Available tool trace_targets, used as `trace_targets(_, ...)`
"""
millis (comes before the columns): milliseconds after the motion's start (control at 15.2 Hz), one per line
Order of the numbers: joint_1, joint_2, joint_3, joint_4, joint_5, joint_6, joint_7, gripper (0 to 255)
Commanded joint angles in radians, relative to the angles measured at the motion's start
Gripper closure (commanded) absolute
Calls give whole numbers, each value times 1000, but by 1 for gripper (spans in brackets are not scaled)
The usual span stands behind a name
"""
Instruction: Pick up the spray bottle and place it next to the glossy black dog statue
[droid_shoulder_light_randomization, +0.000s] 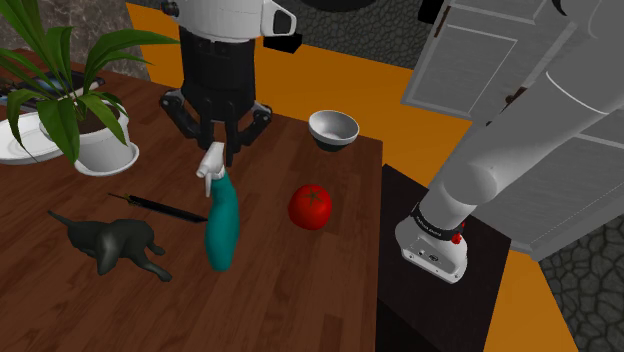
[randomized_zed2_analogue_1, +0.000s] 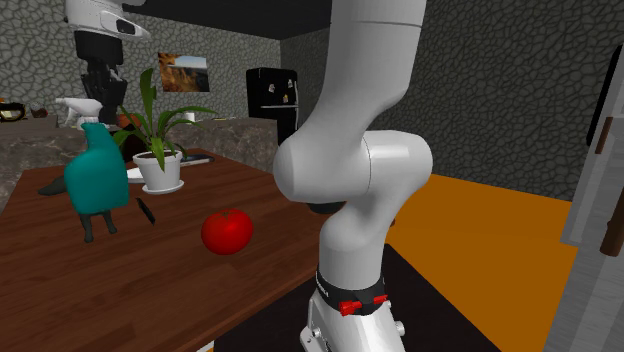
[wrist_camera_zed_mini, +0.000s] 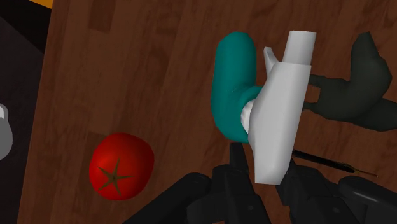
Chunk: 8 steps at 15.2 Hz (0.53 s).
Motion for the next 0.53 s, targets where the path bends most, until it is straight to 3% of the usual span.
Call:
trace_targets(0,0,4,4,-24,-1,28,-2,255)
trace_targets(462,3,18,19,-109,-3,122,-4,255)
